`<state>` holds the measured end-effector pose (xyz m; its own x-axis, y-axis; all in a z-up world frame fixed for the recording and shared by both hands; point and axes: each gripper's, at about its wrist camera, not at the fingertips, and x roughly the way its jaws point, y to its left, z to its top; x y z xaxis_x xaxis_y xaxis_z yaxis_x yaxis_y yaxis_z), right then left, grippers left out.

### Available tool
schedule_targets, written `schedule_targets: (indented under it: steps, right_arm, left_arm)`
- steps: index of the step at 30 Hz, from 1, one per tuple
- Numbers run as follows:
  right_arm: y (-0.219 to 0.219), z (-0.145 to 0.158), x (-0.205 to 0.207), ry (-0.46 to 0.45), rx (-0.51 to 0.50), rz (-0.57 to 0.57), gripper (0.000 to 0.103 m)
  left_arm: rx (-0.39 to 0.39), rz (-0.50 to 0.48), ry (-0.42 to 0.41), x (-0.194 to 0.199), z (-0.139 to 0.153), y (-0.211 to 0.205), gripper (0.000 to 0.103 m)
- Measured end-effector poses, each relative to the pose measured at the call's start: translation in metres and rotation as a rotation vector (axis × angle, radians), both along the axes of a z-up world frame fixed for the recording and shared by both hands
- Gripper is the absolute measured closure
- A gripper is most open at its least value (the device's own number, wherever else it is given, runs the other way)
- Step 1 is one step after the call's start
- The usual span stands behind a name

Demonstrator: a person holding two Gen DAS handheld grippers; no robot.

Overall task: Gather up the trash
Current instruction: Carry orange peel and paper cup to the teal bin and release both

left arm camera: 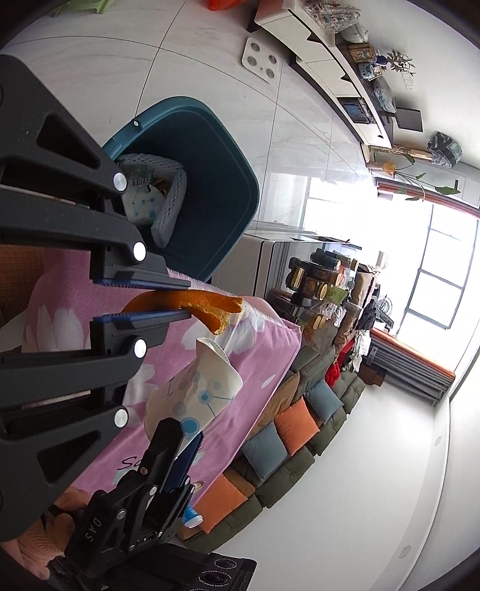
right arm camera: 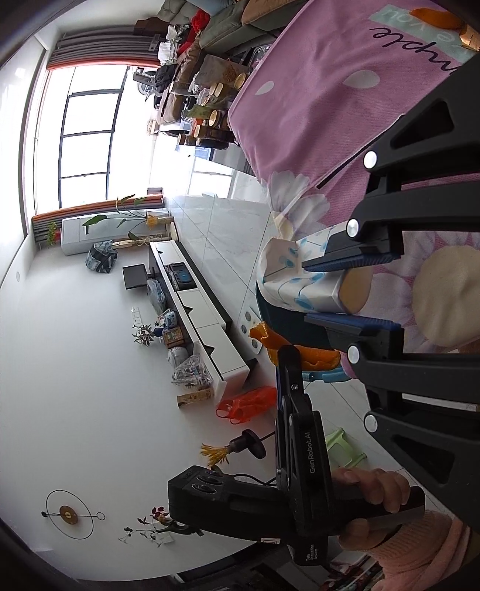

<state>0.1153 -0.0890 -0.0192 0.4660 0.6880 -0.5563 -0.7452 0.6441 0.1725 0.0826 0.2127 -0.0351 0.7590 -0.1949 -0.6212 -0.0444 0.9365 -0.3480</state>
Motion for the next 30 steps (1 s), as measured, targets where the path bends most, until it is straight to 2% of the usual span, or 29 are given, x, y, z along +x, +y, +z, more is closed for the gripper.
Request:
schedule_targets:
  steps: [10, 30]
  right_arm:
    - [0.027, -0.004, 0.007, 0.003, -0.027, 0.051, 0.082]
    - [0.084, -0.014, 0.023, 0.003, -0.097, 0.125, 0.082]
  left_arm:
    - [0.006, 0.059, 0.024, 0.001, -0.008, 0.025, 0.092]
    - [0.022, 0.138, 0.087, 0.022, -0.028, 0.044, 0.092]
